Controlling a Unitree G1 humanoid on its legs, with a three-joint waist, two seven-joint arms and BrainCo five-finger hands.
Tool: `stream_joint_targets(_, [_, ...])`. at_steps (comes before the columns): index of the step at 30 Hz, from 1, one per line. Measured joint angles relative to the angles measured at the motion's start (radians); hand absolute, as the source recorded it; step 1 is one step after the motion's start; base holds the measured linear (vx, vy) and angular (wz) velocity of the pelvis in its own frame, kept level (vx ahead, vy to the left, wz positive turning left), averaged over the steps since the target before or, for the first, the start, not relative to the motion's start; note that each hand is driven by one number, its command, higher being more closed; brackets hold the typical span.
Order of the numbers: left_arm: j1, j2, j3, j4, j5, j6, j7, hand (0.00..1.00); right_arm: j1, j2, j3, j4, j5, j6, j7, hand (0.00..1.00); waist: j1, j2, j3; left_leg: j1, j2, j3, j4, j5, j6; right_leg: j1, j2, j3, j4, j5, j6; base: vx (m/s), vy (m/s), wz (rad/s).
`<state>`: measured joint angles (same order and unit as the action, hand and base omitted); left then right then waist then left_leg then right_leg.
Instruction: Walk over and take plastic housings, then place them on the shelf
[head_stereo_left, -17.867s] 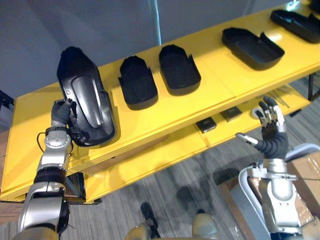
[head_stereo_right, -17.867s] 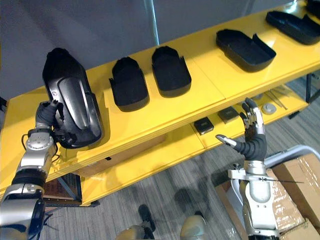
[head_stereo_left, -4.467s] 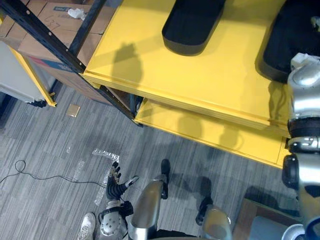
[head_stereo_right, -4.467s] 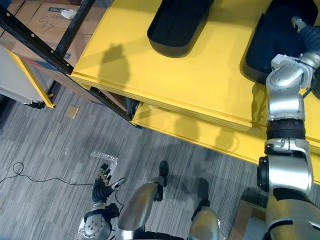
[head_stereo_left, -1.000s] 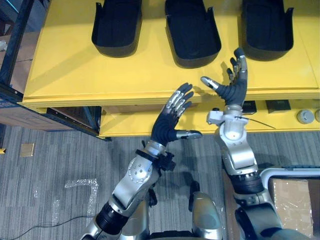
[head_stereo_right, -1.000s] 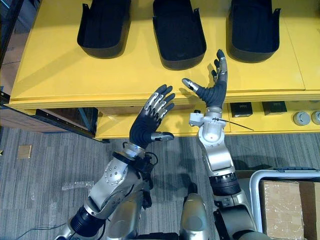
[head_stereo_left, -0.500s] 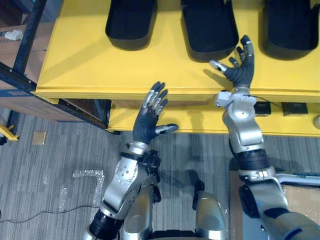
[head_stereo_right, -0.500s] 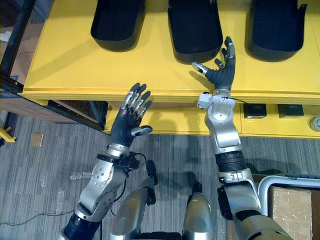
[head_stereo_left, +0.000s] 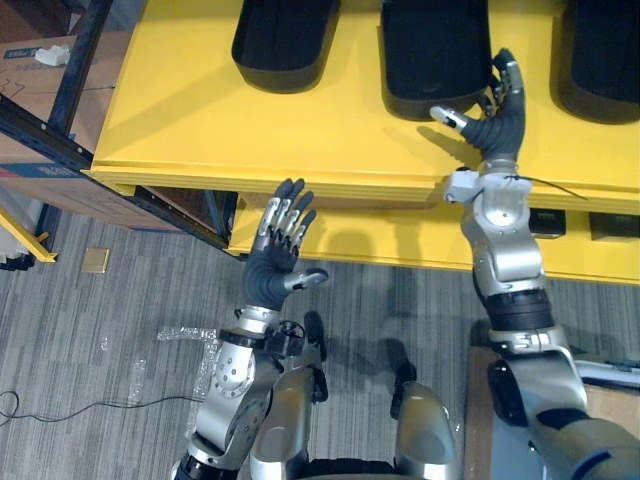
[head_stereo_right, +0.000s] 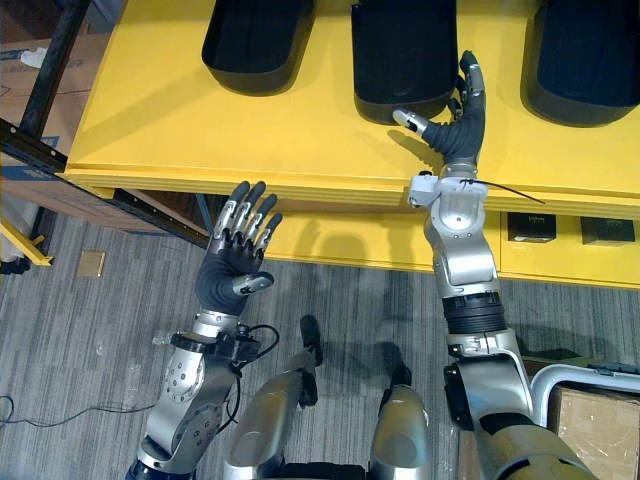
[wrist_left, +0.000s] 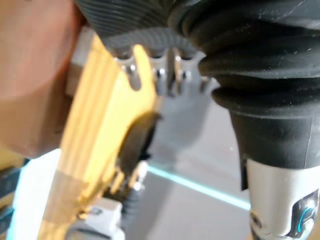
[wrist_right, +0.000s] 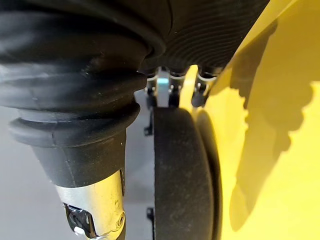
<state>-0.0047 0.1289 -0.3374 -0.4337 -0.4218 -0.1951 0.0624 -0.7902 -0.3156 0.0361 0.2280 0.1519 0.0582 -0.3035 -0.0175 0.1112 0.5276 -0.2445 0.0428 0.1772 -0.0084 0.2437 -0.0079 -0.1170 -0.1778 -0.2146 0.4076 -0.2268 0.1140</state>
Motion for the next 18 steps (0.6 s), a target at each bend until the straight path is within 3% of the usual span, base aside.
stream_joint_targets(5, [-0.043, 0.002, -0.040, 0.000, 0.010, 0.000, -0.001, 0.00, 0.003, 0.006, 0.037, -0.027, -0.028, -0.015, -0.025, 0.00, 0.000, 0.000, 0.000, 0.003, 0.004, 0.004, 0.000, 0.001, 0.000, -0.001, 0.004, 0.006, 0.002, 0.001, 0.002, 0.00, -0.013, -0.03])
stream_joint_targets(8, [-0.100, 0.001, -0.075, 0.006, 0.052, 0.001, 0.023, 0.00, 0.025, 0.016, 0.035, -0.135, -0.112, -0.062, -0.100, 0.00, 0.001, 0.000, 0.000, 0.018, 0.008, 0.025, -0.004, 0.001, 0.000, -0.001, 0.007, 0.026, 0.001, 0.003, 0.003, 0.01, -0.017, -0.17])
stream_joint_targets(10, [-0.197, 0.001, -0.071, 0.058, 0.129, 0.004, 0.117, 0.00, 0.087, 0.017, 0.025, -0.316, -0.170, -0.132, -0.162, 0.00, -0.026, 0.000, 0.000, 0.021, 0.009, 0.031, -0.004, 0.001, 0.002, -0.001, 0.008, 0.034, -0.003, 0.008, 0.006, 0.00, -0.009, -0.13])
stream_joint_targets(12, [-0.260, 0.001, -0.047, 0.105, 0.160, 0.017, 0.168, 0.00, 0.128, 0.020, 0.008, -0.399, -0.189, -0.157, -0.181, 0.00, -0.033, 0.000, 0.000, 0.025, 0.014, 0.041, -0.006, 0.000, 0.002, -0.002, 0.013, 0.045, -0.009, 0.014, 0.006, -0.01, -0.001, -0.20])
stream_joint_targets(15, [-0.424, 0.003, 0.073, 0.232, 0.187, 0.060, 0.268, 0.00, 0.282, 0.033, -0.067, -0.589, -0.245, -0.210, -0.206, 0.00, -0.062, -0.002, 0.000, 0.039, 0.026, 0.083, -0.021, -0.002, 0.003, -0.009, 0.024, 0.083, -0.037, 0.038, 0.006, -0.02, 0.021, -0.38])
stream_joint_targets(18, [-0.548, 0.034, 0.166, 0.375, 0.185, 0.114, 0.313, 0.00, 0.420, 0.039, -0.118, -0.661, -0.242, -0.217, -0.189, 0.00, -0.108, -0.007, 0.002, 0.048, 0.027, 0.123, -0.031, -0.005, 0.007, -0.023, 0.024, 0.121, -0.048, 0.053, 0.011, -0.01, 0.033, -0.37])
